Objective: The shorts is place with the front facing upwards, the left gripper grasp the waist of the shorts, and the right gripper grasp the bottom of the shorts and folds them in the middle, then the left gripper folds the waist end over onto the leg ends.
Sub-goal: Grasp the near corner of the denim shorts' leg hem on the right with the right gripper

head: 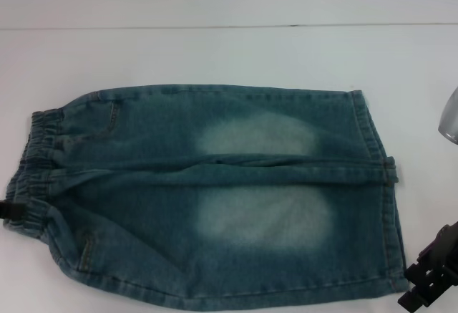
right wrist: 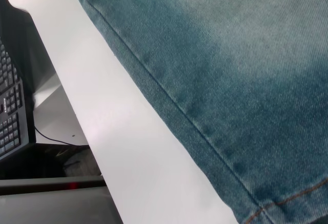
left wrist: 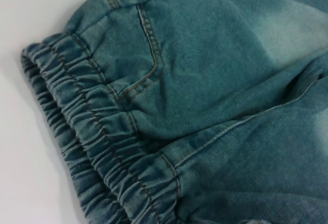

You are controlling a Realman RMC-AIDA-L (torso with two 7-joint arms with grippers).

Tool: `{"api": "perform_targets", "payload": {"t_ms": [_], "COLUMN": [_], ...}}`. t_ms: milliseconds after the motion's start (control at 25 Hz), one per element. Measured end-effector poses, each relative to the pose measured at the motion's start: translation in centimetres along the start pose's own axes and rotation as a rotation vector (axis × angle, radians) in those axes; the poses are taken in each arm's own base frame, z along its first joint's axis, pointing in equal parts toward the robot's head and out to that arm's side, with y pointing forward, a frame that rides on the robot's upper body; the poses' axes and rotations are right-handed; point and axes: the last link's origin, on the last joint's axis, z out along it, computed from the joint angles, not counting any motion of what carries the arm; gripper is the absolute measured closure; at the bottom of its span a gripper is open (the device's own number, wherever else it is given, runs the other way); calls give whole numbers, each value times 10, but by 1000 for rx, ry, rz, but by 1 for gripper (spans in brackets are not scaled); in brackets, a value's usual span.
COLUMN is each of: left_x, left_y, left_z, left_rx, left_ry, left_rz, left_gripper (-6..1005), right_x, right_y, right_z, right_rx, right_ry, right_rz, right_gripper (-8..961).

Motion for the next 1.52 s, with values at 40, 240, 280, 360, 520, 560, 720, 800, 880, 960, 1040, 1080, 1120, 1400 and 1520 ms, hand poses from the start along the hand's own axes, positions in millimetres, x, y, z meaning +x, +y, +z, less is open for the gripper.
{"api": "perform_targets", "payload": {"t_ms": [40,240,280,360,520,560,720,800,880,960,1040,1080,1120,1400,1520], "left_x": [0,0,0,0,1,1,2,2,2,2,2,2,2,3,3], "left_y": [0,0,0,0,0,0,0,0,0,0,0,0,0,2,2], "left_z": [0,0,1,0,0,0,0,0,0,0,0,0,0,0,0], "left_rx": [0,0,0,1,1,1,1,1,1,1,1,1,1,-5,-6], "left_ry": [0,0,0,-1,0,0,0,0,1,1,1,1,1,-2,-2], "left_rz": [0,0,1,1,3,3,5,5,5,5,6,6,6,8,8], "left_gripper": [937,935,935,934,933,933,931,931,930,929,928,928,928,925,924], "right_x": [0,-4,-5,-7,-10,-11,-14,-14,-14,-13,-13,-13,-12,-10,-8], "right_y": [0,0,1,1,1,1,2,2,2,2,2,2,2,0,-1], "right_z": [0,1,2,2,1,2,2,2,3,4,4,4,4,4,3], "right_rx": [1,2,1,-1,2,3,-4,-7,-8,-8,-8,-8,-7,-5,-2], "right_ry": [-1,-10,-13,-21,-42,-47,-70,-73,-67,-63,-62,-62,-61,-65,-67], "right_rz": [0,-6,-9,-13,-15,-15,-27,-40,-46,-46,-45,-44,-43,-37,-40], "right_gripper": [338,352,355,361,372,375,387,393,398,404,429,451,473,628,805]}}
